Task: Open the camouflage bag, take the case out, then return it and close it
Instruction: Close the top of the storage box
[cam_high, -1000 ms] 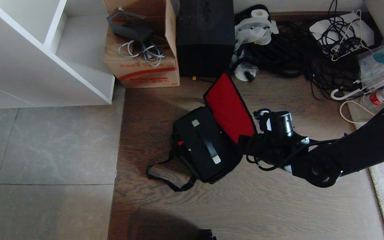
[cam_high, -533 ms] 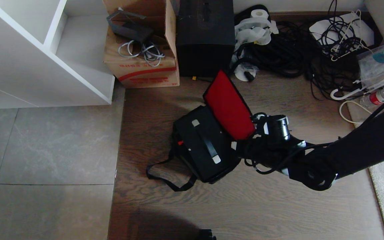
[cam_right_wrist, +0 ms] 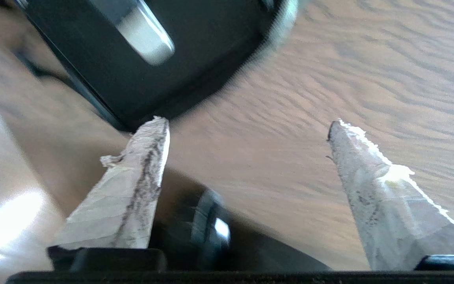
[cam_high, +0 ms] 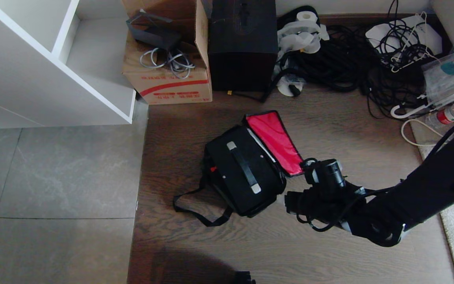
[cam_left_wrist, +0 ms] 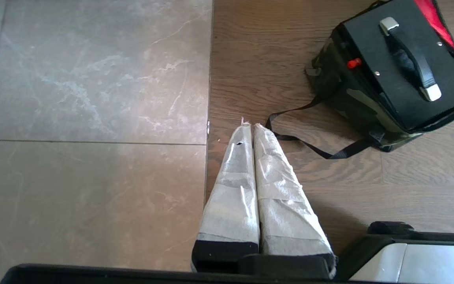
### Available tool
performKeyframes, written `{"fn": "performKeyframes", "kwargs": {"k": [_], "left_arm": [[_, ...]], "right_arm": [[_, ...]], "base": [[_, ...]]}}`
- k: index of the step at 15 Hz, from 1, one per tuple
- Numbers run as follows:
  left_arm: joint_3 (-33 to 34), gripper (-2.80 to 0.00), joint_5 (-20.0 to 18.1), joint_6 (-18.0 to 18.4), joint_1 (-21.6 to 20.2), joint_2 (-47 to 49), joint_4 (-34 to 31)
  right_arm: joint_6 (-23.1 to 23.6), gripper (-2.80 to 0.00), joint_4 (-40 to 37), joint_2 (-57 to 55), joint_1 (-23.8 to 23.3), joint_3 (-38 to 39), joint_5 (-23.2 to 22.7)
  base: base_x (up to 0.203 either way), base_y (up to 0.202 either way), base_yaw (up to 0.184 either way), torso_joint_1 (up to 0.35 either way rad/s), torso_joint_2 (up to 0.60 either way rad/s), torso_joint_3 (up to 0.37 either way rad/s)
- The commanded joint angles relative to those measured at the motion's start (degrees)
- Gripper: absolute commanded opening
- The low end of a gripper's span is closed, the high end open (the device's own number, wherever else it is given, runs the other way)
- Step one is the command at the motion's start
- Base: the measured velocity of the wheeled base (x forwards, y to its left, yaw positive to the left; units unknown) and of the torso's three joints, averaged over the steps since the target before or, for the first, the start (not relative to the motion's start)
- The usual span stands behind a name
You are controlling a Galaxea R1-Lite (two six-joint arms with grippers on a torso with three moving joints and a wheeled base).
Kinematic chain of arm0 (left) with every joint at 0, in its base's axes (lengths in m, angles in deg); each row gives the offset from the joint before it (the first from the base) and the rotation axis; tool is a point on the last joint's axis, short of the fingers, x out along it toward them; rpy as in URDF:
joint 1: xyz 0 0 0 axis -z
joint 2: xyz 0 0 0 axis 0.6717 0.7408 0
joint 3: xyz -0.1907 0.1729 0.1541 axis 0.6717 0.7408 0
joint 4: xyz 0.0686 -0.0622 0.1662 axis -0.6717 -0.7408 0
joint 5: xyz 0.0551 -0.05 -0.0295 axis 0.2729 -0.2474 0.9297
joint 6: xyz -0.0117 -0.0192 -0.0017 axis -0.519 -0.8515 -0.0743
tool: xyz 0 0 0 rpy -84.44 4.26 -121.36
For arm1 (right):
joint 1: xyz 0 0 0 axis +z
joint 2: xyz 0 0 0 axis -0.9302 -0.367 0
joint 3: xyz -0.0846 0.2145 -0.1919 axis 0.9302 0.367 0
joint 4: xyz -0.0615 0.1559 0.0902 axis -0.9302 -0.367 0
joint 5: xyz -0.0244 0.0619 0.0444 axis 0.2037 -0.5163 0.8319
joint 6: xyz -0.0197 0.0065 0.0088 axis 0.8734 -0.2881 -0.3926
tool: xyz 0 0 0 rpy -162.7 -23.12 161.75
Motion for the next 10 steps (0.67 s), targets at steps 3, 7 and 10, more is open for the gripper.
{"fn": "performKeyframes", "kwargs": {"k": [3,7,10], "left_arm": [[0.5,-2.8,0.0,0.0,0.0,0.0,0.0],[0.5,-2.8,0.0,0.0,0.0,0.0,0.0],[0.5,-2.8,0.0,0.0,0.0,0.0,0.0]], "right_arm": [[-9.6,0.0,-0.1,-7.1,0.6,-7.5,0.2],[-10.0,0.0,0.0,-11.7,0.4,-13.3,2.2],[-10.0,0.0,-0.5,-14.6,0.4,-16.4,3.8]], "base": [[0.0,0.0,0.0,0.0,0.0,0.0],[0.0,0.0,0.0,0.0,0.0,0.0],[0.0,0.0,0.0,0.0,0.0,0.0]]}}
